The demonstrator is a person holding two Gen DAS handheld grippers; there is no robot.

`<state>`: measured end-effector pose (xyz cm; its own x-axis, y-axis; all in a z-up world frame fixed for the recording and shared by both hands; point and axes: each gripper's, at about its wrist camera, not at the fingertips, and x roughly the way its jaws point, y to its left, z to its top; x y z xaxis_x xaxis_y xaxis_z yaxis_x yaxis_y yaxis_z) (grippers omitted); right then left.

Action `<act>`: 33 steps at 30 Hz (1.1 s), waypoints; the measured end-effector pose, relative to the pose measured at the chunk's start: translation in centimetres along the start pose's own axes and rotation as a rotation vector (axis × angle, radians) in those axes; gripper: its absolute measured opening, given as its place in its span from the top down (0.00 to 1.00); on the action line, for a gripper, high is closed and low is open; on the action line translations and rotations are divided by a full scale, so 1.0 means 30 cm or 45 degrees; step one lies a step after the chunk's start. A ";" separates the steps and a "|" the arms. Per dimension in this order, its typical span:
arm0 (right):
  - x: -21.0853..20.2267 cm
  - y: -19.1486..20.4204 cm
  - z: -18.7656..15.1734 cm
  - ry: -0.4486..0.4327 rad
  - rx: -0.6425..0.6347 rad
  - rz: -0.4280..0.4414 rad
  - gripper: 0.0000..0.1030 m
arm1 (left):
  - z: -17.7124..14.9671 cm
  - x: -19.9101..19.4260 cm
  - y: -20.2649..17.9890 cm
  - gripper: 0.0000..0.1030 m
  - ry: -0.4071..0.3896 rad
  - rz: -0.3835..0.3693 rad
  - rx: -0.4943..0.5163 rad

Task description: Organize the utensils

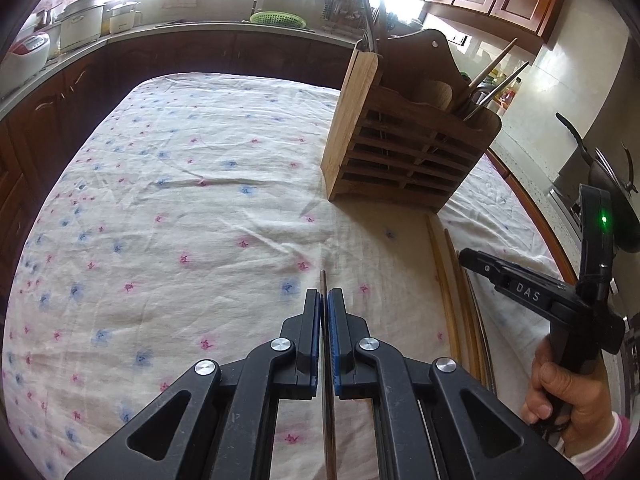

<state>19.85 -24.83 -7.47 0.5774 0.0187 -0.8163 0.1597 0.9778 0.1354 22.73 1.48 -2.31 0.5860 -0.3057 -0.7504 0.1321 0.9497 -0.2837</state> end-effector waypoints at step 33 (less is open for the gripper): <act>-0.547 0.076 0.072 -0.399 -0.014 0.321 0.95 | -0.041 -0.476 -0.030 0.97 -0.329 -0.139 0.043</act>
<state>12.46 -23.35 7.45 0.8140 0.1957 -0.5470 -0.0258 0.9528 0.3025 13.27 4.90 7.93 0.7506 -0.3834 -0.5382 0.2298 0.9151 -0.3314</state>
